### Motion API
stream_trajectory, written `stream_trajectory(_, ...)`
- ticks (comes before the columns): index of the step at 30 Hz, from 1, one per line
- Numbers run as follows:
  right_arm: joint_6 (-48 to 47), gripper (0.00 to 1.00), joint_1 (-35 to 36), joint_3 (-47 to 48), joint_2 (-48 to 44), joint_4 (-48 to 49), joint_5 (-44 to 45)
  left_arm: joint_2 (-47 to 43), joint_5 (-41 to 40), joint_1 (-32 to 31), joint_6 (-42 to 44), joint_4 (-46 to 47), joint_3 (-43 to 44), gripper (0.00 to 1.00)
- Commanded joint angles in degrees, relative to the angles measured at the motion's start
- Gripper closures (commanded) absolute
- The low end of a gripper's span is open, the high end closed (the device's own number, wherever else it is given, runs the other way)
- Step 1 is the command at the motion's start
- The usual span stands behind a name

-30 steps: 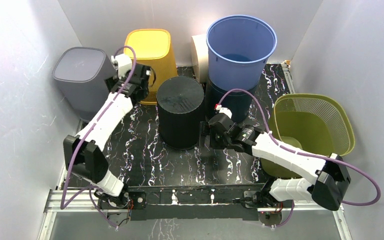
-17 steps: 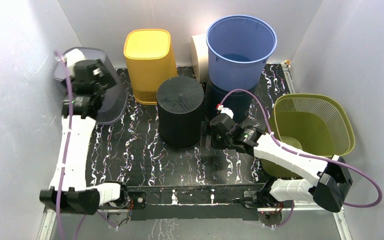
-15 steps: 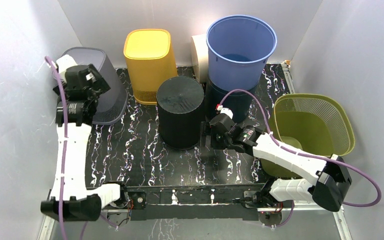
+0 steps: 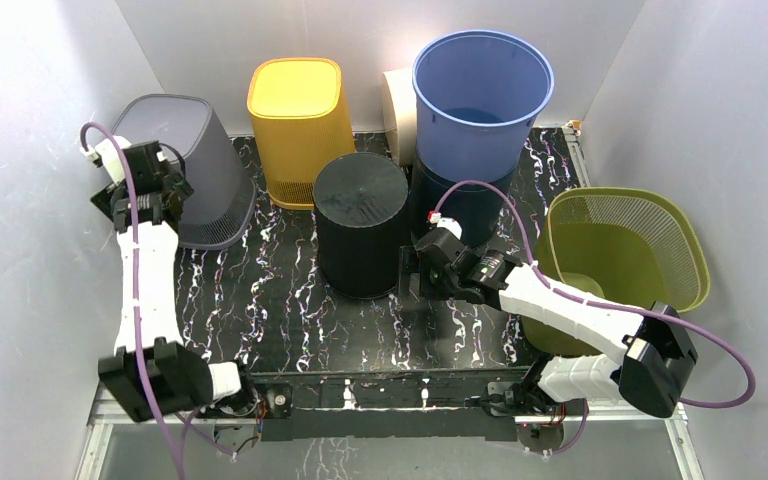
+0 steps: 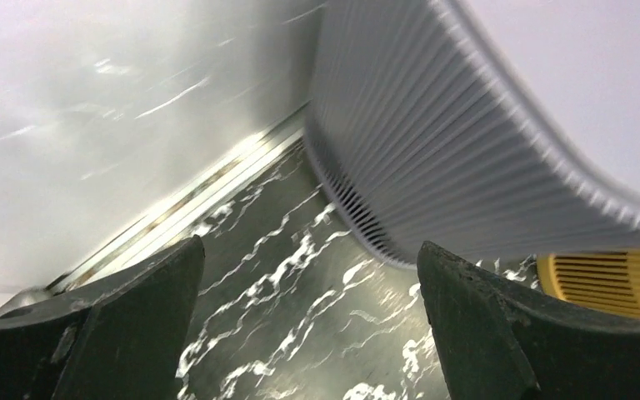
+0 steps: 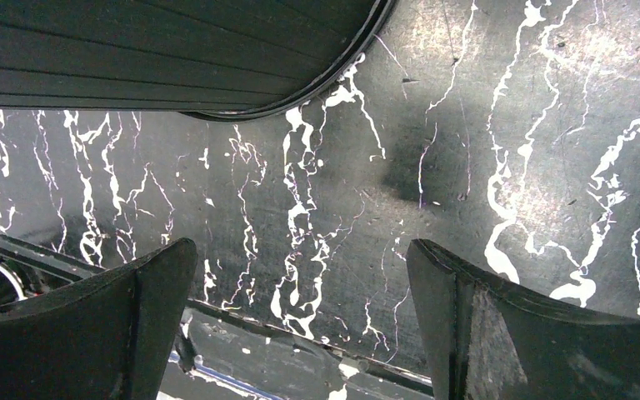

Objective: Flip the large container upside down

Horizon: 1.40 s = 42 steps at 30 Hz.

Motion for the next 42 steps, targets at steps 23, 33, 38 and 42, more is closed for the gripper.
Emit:
stream_trajectory(23, -0.5, 0.02, -2.7, 8.9, -8.3, 11.7, 7.3, -3.9, 42.7, -1.9, 3.0, 0.4, 12.0, 0.02)
stream_trajectory(33, -3.6, 0.02, -4.1, 7.6, 1.3, 41.1, -15.7, -11.4, 50.8, -8.7, -6.7, 2.5, 9.0, 0.02)
stream_trajectory(38, -0.5, 0.07, -0.5, 15.8, 15.5, 47.4, -33.0, -10.9, 50.3, -9.0, -5.4, 0.1, 12.8, 0.02)
stream_trajectory(42, -7.0, 0.07, 0.6, 19.7, 13.0, 37.2, -28.1, -10.1, 49.1, -9.7, -4.8, -1.5, 17.8, 0.02)
